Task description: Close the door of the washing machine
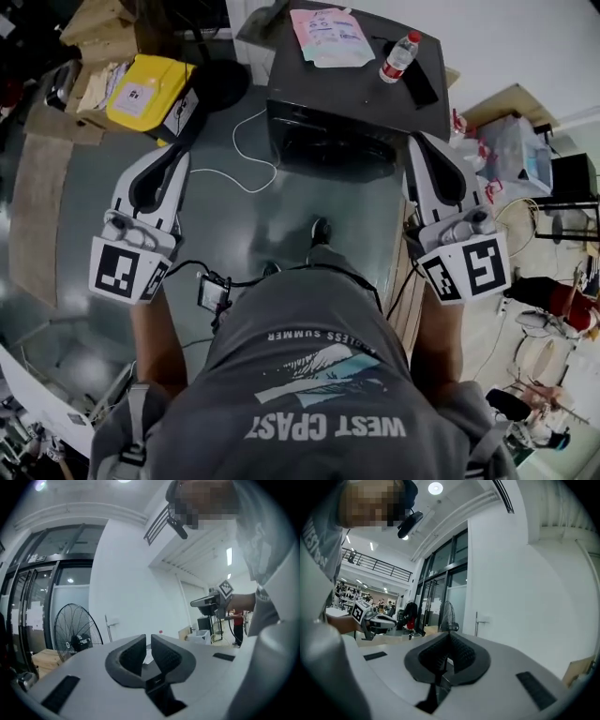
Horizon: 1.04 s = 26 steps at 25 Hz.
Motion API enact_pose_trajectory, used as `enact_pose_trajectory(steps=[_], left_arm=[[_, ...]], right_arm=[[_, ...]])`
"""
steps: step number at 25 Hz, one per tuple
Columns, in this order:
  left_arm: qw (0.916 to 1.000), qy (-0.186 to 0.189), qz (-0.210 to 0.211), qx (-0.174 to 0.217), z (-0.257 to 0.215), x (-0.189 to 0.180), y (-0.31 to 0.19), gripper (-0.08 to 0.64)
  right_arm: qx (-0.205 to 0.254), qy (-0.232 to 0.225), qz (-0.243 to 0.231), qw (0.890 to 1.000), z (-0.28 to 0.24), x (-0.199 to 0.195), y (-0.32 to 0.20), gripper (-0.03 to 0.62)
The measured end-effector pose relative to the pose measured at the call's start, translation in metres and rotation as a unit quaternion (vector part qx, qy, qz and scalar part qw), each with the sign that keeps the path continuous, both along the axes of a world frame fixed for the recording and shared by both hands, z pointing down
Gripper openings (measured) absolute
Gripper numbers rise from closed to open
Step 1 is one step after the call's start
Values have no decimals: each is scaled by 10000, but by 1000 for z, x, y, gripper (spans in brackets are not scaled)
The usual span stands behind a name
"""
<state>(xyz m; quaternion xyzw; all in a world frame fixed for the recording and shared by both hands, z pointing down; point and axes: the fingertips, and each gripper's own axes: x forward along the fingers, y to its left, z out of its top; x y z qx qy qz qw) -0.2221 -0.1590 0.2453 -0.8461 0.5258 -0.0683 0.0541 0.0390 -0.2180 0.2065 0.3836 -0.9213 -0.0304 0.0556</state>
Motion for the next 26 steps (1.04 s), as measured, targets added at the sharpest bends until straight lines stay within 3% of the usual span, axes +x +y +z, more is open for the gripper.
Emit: enact_pose_trajectory(steps=[5, 26], left_arm=[[9990, 365, 38, 258, -13, -1, 12, 46], [9992, 363, 191, -18, 11, 11, 9, 46]], right_arm=[[123, 142, 120, 9998, -12, 5, 15, 28], [-106, 253, 145, 9995, 10, 10, 17, 28]])
